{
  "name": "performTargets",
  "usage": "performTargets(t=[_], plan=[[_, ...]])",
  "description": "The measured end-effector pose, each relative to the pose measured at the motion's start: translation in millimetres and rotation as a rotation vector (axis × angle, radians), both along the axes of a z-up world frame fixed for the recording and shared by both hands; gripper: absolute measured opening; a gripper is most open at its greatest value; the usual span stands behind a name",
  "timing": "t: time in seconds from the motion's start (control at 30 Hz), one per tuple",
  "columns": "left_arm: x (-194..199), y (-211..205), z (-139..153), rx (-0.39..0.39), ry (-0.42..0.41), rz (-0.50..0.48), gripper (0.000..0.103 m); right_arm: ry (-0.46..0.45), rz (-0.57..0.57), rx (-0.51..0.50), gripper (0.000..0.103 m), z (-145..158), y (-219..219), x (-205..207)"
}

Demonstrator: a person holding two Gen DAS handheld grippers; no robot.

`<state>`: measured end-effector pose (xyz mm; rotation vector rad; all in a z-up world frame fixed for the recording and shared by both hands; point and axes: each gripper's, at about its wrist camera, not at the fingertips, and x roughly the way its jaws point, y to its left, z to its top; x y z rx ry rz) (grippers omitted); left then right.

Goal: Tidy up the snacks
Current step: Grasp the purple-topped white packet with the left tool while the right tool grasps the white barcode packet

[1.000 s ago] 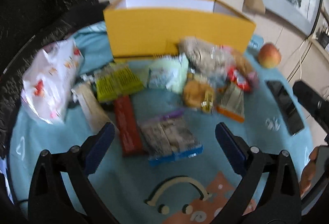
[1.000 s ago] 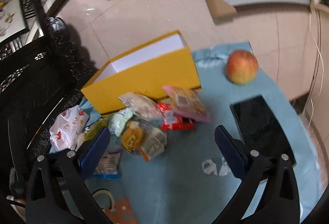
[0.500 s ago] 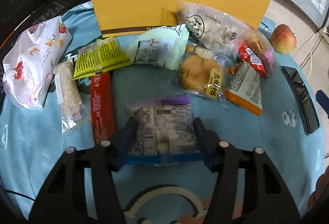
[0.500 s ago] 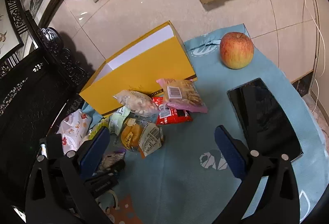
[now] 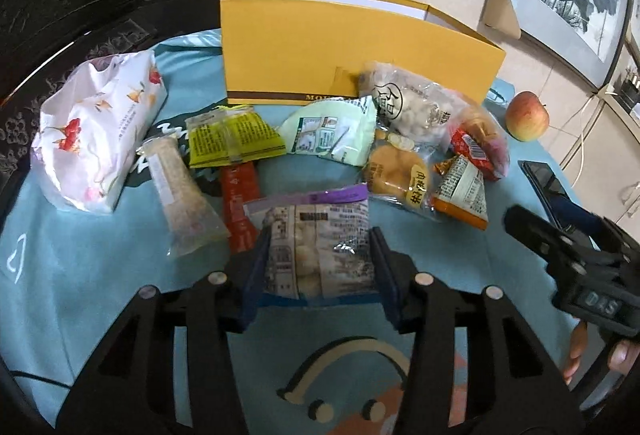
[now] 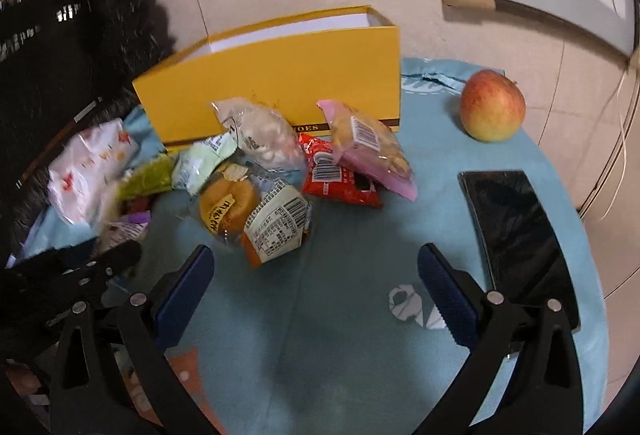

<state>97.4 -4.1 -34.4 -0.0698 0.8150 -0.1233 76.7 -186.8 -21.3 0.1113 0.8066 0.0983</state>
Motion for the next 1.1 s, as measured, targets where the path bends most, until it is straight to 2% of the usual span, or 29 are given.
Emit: performTargets(t=[0.03, 0.1, 0.17, 0.33, 0.37, 0.4, 0.43, 0.5, 0.6, 0.67, 0.93, 1.1], plan=[[1, 1, -2, -0.002, -0.004, -0.003, 0.049, 0.004, -0.006, -0.005, 0.098, -1, 1, 4], [1, 1, -5, -0.001, -0.011, -0.010, 0.049, 0.033, -0.010, -0.020, 0.080, -6, 4, 17], [2, 2, -7, 0.006, -0.008, -0.018, 0.049, 0.068, -0.014, -0.012, 0.077, -12, 6, 29], [2, 4, -9, 0.005, -0.015, -0.025, 0.049, 0.120, -0.006, 0.042, 0.076, -27, 15, 48], [1, 5, -9, 0.004, -0.016, -0.026, 0.049, 0.124, 0.009, 0.052, 0.070, -30, 18, 51], [1, 5, -9, 0.005, -0.018, -0.027, 0.049, 0.123, 0.040, 0.067, 0.054, -31, 22, 53], [1, 5, -9, 0.003, -0.019, -0.027, 0.049, 0.122, 0.064, 0.082, 0.043, -29, 24, 54], [1, 7, -9, -0.008, -0.020, -0.027, 0.049, 0.133, 0.067, 0.101, 0.037, -26, 24, 52], [0, 7, -9, -0.013, -0.020, -0.026, 0.049, 0.139, 0.053, 0.253, 0.034, -24, 3, 43], [-1, 7, -6, -0.022, -0.019, -0.027, 0.049, 0.134, 0.052, 0.312, 0.034, -20, -9, 35], [-19, -4, 25, -0.030, -0.049, -0.055, 0.049, -0.008, 0.044, 0.356, 0.034, 36, -35, -8], [-30, -14, 66, 0.007, -0.099, -0.085, 0.049, -0.101, 0.071, 0.338, 0.034, 74, -37, -29]])
